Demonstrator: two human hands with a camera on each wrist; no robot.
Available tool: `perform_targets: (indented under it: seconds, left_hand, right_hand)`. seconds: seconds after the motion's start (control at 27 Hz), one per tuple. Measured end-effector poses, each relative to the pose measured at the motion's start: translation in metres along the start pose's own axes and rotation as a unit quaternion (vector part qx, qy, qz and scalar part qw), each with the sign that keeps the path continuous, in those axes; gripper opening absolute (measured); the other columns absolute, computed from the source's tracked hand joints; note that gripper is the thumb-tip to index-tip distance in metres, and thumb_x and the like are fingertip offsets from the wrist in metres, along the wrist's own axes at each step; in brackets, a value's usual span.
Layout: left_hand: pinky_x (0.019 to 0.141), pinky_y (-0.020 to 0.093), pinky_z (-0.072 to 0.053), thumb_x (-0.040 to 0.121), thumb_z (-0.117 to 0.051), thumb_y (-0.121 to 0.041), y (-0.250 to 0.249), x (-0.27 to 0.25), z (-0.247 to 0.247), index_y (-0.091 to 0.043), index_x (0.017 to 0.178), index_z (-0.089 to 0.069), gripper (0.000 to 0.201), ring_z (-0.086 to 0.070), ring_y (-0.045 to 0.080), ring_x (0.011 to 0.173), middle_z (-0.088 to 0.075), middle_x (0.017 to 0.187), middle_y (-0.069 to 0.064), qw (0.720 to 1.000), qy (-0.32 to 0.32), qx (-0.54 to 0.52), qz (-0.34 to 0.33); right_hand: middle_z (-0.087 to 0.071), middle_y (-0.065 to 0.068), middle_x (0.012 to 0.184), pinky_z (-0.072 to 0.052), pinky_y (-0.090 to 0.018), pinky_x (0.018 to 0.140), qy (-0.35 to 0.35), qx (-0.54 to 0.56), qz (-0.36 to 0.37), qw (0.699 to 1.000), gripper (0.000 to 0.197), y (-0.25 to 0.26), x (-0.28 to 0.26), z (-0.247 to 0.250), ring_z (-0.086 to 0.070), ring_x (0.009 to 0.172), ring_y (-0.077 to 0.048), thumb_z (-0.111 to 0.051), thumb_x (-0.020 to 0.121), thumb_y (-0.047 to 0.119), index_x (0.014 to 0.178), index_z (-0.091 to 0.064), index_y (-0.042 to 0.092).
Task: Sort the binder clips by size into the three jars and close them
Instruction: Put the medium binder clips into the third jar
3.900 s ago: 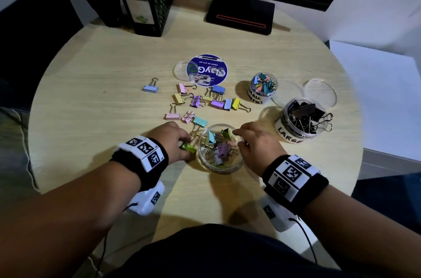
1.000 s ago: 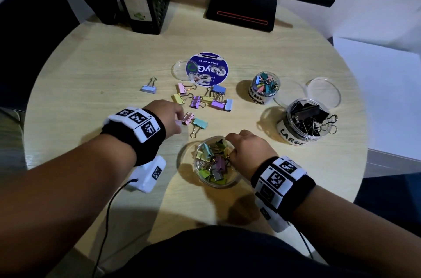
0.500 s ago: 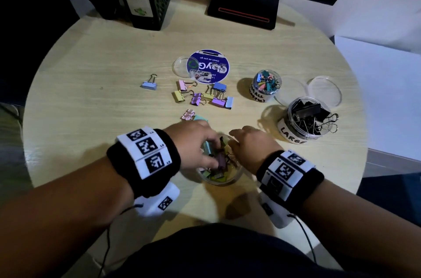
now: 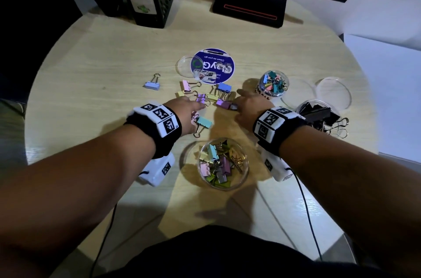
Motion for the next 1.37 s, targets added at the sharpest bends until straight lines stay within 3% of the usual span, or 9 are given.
perform_targets:
  seconds: [0.11, 0.19, 0.37, 0.48, 0.67, 0.82, 0.96, 1.08, 1.37]
  left_hand:
    - [0.095, 0.03, -0.04, 0.084, -0.066, -0.025, -0.002, 0.003, -0.003, -0.036, 0.14, -0.037, 0.064, -0.045, 0.023, 0.122, -0.041, 0.135, 0.002, 1.0, 0.003, 0.005, -0.01]
    - [0.094, 0.029, -0.041, 0.084, -0.066, -0.021, -0.002, 0.005, -0.003, -0.034, 0.134, -0.047, 0.055, -0.047, 0.022, 0.119, -0.044, 0.131, 0.001, 1.0, -0.002, 0.025, -0.015]
    - [0.092, 0.031, -0.045, 0.085, -0.063, -0.015, -0.003, 0.007, 0.0, -0.027, 0.121, -0.059, 0.038, -0.051, 0.024, 0.112, -0.051, 0.122, 0.003, 0.999, -0.005, 0.046, -0.015]
    - [0.089, 0.03, -0.046, 0.084, -0.064, -0.019, 0.0, 0.003, 0.001, -0.024, 0.116, -0.06, 0.033, -0.052, 0.023, 0.11, -0.055, 0.12, 0.005, 0.999, -0.016, 0.038, -0.015]
    - [0.081, 0.025, -0.041, 0.081, -0.07, -0.029, 0.008, -0.019, 0.012, -0.022, 0.113, -0.059, 0.035, -0.055, 0.019, 0.099, -0.06, 0.111, 0.002, 0.997, -0.063, -0.041, 0.002]
    - [0.077, 0.023, -0.046, 0.075, -0.075, -0.035, 0.007, -0.046, 0.019, -0.025, 0.102, -0.061, 0.032, -0.062, 0.013, 0.084, -0.061, 0.092, -0.01, 0.983, -0.086, -0.164, 0.015]
    - [0.065, 0.019, -0.043, 0.071, -0.078, -0.037, -0.008, -0.069, 0.022, -0.028, 0.094, -0.062, 0.029, -0.062, 0.006, 0.071, -0.063, 0.083, -0.014, 0.971, -0.087, -0.224, -0.012]
    - [0.063, 0.019, -0.041, 0.069, -0.08, -0.037, -0.027, -0.083, 0.025, -0.032, 0.092, -0.063, 0.029, -0.053, -0.002, 0.066, -0.054, 0.07, -0.02, 0.974, -0.082, -0.208, -0.043]
    - [0.079, 0.019, -0.036, 0.07, -0.075, -0.044, -0.083, -0.088, -0.005, -0.032, 0.106, -0.061, 0.041, -0.05, 0.006, 0.094, -0.053, 0.098, -0.017, 0.983, -0.01, -0.072, -0.171]
  right_hand:
    - [-0.062, -0.012, 0.111, -0.05, -0.031, 0.073, -0.019, 0.028, -0.016, 0.999, 0.024, -0.005, -0.002, 0.0, -0.058, 0.092, -0.027, -0.051, 0.087, 0.017, 0.11, -0.057, 0.012]
    - [-0.061, -0.011, 0.1, -0.044, -0.028, 0.067, -0.022, 0.015, -0.02, 0.999, 0.017, -0.005, -0.005, 0.001, -0.058, 0.088, -0.028, -0.048, 0.089, 0.013, 0.102, -0.058, 0.008]
    - [-0.062, -0.011, 0.096, -0.049, -0.031, 0.069, -0.023, 0.042, -0.052, 0.997, 0.015, -0.015, -0.023, 0.008, -0.057, 0.086, -0.028, -0.05, 0.085, 0.014, 0.097, -0.057, 0.009]
    - [-0.059, -0.005, 0.089, -0.039, -0.026, 0.066, -0.087, 0.119, -0.065, 0.987, 0.018, -0.018, -0.046, 0.027, -0.054, 0.082, -0.023, -0.054, 0.084, 0.026, 0.094, -0.06, 0.012]
    - [-0.058, 0.001, 0.091, -0.038, -0.024, 0.066, -0.16, 0.138, -0.003, 0.978, 0.019, 0.005, -0.092, 0.045, -0.048, 0.075, -0.016, -0.058, 0.079, 0.033, 0.093, -0.061, 0.02]
    - [-0.063, 0.002, 0.085, -0.039, -0.022, 0.067, -0.181, 0.157, 0.063, 0.969, 0.018, 0.025, -0.118, 0.04, -0.058, 0.076, -0.02, -0.062, 0.074, 0.033, 0.086, -0.065, 0.021]
    - [-0.069, 0.0, 0.079, -0.048, -0.028, 0.066, -0.166, 0.12, 0.145, 0.968, 0.022, 0.048, -0.13, 0.023, -0.061, 0.069, -0.026, -0.064, 0.061, 0.036, 0.076, -0.069, 0.02]
    - [-0.066, -0.002, 0.084, -0.048, -0.03, 0.067, -0.158, 0.103, 0.146, 0.971, 0.028, 0.045, -0.128, 0.01, -0.059, 0.07, -0.027, -0.067, 0.059, 0.04, 0.079, -0.072, 0.021]
    - [-0.064, -0.009, 0.091, -0.05, -0.038, 0.078, -0.18, 0.181, 0.072, 0.964, 0.025, 0.014, -0.117, 0.011, -0.062, 0.082, -0.032, -0.061, 0.069, 0.021, 0.091, -0.072, 0.016]
Point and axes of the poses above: each hand's wrist, its own x-axis towards the middle knuckle, its own z-axis out of the back of the hand, y = z × x, the point moved 10 cm from there along x, towards the middle knuckle
